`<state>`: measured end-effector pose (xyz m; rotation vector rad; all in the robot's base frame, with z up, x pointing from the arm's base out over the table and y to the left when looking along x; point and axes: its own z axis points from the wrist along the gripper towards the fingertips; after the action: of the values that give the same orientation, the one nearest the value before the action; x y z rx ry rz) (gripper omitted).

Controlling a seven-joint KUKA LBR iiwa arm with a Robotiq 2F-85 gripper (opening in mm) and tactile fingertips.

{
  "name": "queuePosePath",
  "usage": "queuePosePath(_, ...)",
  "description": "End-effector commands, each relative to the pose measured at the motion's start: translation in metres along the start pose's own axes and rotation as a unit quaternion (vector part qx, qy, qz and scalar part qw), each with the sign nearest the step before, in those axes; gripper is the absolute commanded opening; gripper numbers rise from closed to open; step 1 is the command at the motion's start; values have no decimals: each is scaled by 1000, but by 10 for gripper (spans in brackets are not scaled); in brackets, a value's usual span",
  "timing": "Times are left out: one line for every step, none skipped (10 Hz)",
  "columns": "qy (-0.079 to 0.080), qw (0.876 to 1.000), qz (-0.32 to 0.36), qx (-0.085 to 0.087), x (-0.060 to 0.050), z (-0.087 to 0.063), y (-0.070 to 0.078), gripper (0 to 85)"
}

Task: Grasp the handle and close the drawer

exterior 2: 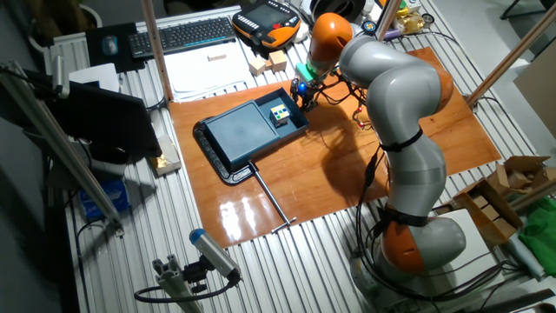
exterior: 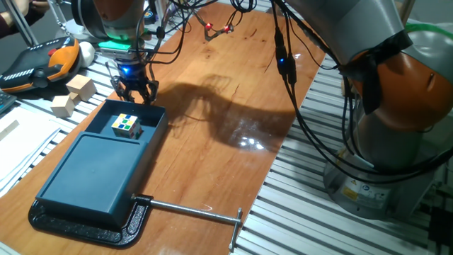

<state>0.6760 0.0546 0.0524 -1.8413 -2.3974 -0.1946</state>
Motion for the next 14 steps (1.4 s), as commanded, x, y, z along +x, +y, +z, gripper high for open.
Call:
queuePosePath(-1, 1000, 0, 1, 1, 0, 0, 20)
queuePosePath(-1, 1000, 1, 2, 3, -1, 0, 20)
queuePosePath(-4, 1000, 1, 3, 5, -2, 0, 20)
queuePosePath(-5, 1000, 1, 4, 8, -3, 1, 20)
queuePosePath(-7, 1000, 1, 6, 10, -3, 1, 20)
queuePosePath(-6, 1000, 1, 6, 12, -2, 1, 20)
queuePosePath(-8, 1000, -1, 7, 14, -2, 1, 20)
queuePosePath(-9, 1000, -3, 8, 16, -2, 2, 20)
queuePosePath(-10, 1000, -4, 8, 17, -2, 2, 20)
queuePosePath(-10, 1000, -4, 8, 18, -2, 2, 20)
queuePosePath(-10, 1000, -5, 9, 19, -1, 2, 20)
queuePosePath(-11, 1000, -6, 10, 20, -1, 2, 20)
queuePosePath(-11, 1000, -6, 11, 22, -1, 2, 20)
queuePosePath(-10, 1000, -6, 11, 24, -2, 2, 20)
